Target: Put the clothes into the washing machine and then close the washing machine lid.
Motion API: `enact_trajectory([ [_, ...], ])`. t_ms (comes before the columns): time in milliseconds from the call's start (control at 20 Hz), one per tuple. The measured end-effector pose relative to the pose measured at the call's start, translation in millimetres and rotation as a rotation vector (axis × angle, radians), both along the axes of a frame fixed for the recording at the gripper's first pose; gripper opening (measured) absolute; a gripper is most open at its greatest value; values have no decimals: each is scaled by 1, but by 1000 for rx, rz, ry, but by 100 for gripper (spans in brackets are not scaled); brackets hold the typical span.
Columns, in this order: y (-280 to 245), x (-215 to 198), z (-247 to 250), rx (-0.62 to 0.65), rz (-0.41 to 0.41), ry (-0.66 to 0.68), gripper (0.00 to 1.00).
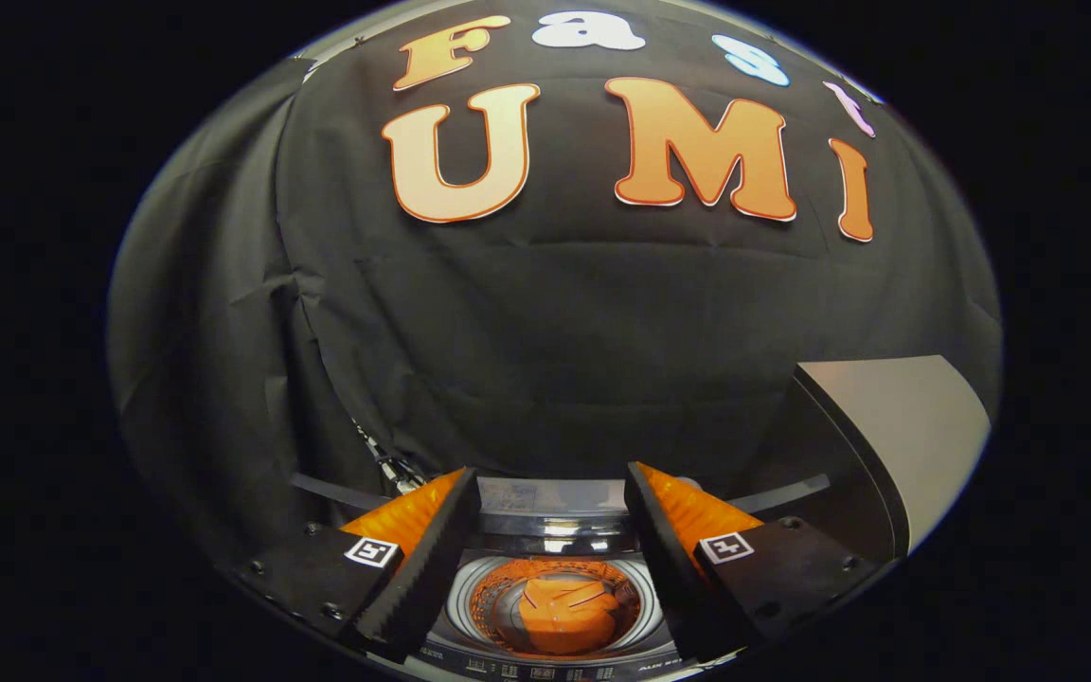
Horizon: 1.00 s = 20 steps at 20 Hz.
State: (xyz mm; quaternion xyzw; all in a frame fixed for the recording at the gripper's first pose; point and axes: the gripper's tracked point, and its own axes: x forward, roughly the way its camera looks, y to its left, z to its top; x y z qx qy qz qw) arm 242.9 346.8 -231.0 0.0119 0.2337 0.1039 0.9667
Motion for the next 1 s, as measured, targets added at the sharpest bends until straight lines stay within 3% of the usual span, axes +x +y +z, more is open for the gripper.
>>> enact_trajectory([
  [200,-1,-25,-15,5,5,33,99],
  [400,-5,-58,-85,-63,25,198,100],
  [550,0,-78,-124,-42,26,263,100],
  [750,-2,-100,-119,-24,29,276,99],
  [1000,-13,-99,-70,2,29,211,98],
])
